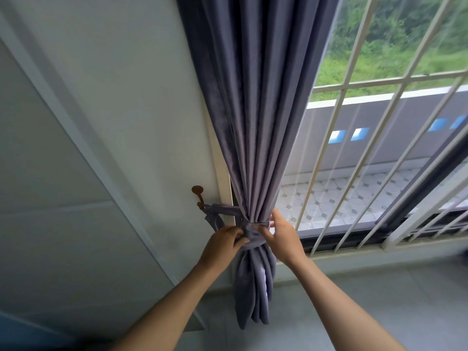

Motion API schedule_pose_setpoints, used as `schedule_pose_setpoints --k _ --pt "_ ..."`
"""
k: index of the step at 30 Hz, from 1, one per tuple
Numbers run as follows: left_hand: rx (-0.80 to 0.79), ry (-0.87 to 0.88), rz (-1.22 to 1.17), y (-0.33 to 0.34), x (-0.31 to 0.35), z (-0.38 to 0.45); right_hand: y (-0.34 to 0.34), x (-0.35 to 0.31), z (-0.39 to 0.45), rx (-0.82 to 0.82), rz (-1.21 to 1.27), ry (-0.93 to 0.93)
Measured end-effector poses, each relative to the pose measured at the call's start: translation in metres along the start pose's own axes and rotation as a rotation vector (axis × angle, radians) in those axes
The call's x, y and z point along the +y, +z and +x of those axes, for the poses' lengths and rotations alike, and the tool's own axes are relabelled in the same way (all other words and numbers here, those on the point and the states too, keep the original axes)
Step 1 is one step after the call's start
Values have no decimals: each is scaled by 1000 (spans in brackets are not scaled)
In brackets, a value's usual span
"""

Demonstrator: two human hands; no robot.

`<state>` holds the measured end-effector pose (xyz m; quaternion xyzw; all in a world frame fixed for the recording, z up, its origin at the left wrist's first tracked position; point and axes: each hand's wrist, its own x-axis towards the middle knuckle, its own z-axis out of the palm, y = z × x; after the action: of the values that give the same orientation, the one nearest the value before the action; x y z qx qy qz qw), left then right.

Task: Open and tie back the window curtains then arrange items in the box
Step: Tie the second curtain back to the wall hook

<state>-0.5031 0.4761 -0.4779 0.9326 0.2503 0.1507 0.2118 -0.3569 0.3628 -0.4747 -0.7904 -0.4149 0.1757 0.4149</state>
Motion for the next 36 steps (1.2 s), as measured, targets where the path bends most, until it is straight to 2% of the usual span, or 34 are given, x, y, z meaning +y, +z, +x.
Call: schedule_pose_setpoints --k 6,14,18,21,24,28,32,36 --pt "1 68 64 2 2 -6 4 0 2 14 -5 11" --pt "47 40 59 -5 -8 7 1 4 4 -54 96 6" --pt "45 3 -60 -7 -2 10 -8 7 5 -81 120 -17" --pt "115 -5 -203 -11 5 13 -10 12 1 75 -15 -72" --pt "187 43 -122 -11 9 15 -7 12 -1 203 -214 -191" --pt "293 53 -68 -8 14 16 -1 8 -2 353 -333 -345" --pt "355 86 1 -2 18 20 0 5 1 363 -392 -363" --pt "347 166 97 3 22 26 -7 24 -3 364 -376 -284"
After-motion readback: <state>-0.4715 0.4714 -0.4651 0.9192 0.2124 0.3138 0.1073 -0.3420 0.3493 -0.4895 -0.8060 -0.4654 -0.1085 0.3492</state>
